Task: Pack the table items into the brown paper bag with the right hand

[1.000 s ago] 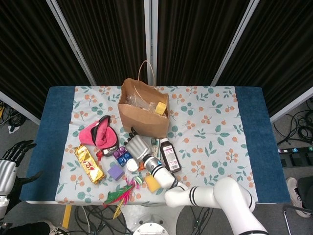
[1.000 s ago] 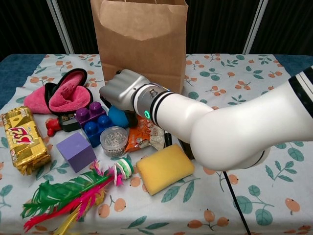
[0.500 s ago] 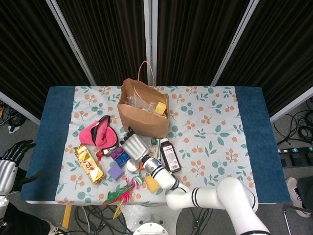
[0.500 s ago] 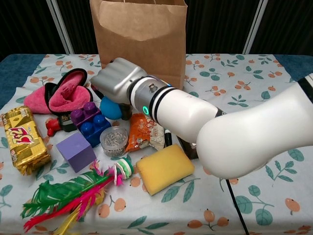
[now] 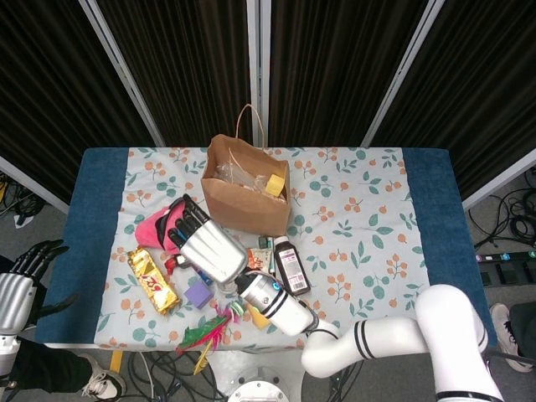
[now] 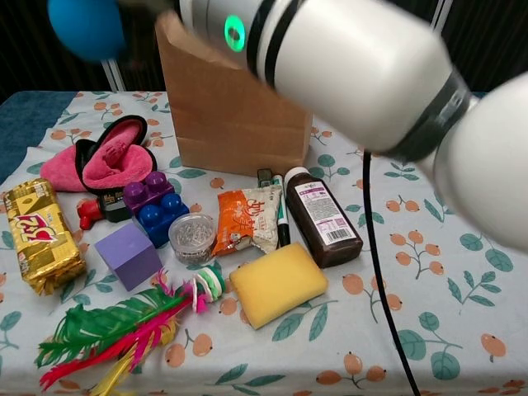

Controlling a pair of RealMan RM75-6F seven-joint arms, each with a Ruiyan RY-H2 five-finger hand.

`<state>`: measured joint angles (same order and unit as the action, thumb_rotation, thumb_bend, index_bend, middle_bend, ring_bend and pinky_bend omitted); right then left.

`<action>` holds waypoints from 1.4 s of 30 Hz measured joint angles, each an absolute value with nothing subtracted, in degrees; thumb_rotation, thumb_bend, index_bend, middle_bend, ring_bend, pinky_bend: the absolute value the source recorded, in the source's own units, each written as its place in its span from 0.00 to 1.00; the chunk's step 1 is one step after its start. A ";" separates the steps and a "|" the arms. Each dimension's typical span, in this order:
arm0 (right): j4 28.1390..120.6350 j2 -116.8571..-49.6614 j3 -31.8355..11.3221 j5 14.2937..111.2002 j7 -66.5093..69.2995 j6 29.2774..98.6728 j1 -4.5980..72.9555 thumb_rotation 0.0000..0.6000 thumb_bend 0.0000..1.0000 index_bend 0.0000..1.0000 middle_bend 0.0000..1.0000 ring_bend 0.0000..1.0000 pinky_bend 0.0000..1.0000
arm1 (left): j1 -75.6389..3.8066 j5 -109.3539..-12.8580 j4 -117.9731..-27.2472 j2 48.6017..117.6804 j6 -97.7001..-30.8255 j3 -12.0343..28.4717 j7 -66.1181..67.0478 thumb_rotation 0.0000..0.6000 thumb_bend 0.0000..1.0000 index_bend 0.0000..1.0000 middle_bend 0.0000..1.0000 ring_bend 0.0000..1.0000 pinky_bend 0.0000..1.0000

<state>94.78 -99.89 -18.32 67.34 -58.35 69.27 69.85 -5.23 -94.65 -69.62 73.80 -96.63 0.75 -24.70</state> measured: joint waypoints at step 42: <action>87.04 -94.03 -27.10 50.38 -42.81 71.63 62.08 1.00 0.00 0.10 0.18 0.02 0.00 | -6.05 -94.47 -73.83 71.49 -95.79 1.08 -25.79 1.00 0.11 0.26 0.27 0.17 0.25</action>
<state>87.04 -94.03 -27.10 50.38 -42.81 71.63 62.08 -6.05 -94.47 -73.83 71.49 -95.79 1.08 -25.79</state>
